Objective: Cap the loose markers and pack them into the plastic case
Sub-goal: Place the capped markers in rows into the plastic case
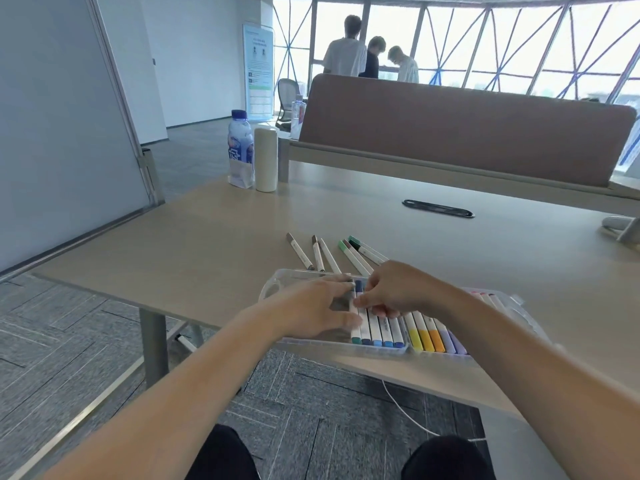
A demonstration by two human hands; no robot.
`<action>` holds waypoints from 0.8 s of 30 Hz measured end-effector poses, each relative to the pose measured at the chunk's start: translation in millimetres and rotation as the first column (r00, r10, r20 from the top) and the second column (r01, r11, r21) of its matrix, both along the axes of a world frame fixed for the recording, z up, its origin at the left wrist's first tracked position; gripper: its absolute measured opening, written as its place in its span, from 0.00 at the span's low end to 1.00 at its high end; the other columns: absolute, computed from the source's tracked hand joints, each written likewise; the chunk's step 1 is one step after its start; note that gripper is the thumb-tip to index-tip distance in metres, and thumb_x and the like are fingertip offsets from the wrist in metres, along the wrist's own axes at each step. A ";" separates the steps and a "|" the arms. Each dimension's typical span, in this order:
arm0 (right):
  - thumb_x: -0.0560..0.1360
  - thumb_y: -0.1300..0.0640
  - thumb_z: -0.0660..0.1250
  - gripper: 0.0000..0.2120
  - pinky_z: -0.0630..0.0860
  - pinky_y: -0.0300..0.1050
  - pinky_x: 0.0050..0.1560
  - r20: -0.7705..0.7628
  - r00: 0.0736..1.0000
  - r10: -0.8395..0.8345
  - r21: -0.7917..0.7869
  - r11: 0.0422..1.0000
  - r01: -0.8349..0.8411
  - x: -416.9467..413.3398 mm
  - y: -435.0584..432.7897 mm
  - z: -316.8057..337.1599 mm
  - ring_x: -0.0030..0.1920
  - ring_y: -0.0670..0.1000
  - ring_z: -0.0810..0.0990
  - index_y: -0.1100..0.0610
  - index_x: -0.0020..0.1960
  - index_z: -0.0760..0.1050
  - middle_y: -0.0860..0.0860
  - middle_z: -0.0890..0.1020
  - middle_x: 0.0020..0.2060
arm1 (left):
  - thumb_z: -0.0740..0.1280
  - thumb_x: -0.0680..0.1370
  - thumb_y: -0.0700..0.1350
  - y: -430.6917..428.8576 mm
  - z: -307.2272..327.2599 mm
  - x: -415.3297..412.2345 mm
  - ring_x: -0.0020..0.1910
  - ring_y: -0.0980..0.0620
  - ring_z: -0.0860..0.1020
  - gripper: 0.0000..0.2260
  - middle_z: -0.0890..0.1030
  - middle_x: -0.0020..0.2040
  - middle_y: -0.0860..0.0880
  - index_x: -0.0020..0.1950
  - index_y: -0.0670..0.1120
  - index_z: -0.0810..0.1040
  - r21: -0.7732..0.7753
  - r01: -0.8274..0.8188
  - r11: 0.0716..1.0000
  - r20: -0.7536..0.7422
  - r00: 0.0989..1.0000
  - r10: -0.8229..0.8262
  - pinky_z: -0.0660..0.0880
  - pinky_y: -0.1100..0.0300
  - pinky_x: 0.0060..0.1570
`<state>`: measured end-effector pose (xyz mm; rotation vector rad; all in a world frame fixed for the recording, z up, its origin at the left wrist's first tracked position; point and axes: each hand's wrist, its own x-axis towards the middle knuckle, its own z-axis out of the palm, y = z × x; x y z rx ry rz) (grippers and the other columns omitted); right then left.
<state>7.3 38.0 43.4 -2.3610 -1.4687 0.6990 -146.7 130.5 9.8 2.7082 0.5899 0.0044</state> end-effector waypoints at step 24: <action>0.76 0.51 0.72 0.11 0.75 0.37 0.33 0.046 0.997 0.055 -0.060 0.997 -0.052 4.7 8.6 -4.4 0.28 0.45 0.78 0.57 0.40 0.80 0.49 0.81 0.30 | 0.65 0.74 0.67 -0.8 2.5 10.9 0.78 0.52 0.59 0.36 0.57 0.79 0.59 0.78 0.51 0.63 0.041 -0.004 0.999 -0.035 0.999 0.005 0.58 0.52 0.74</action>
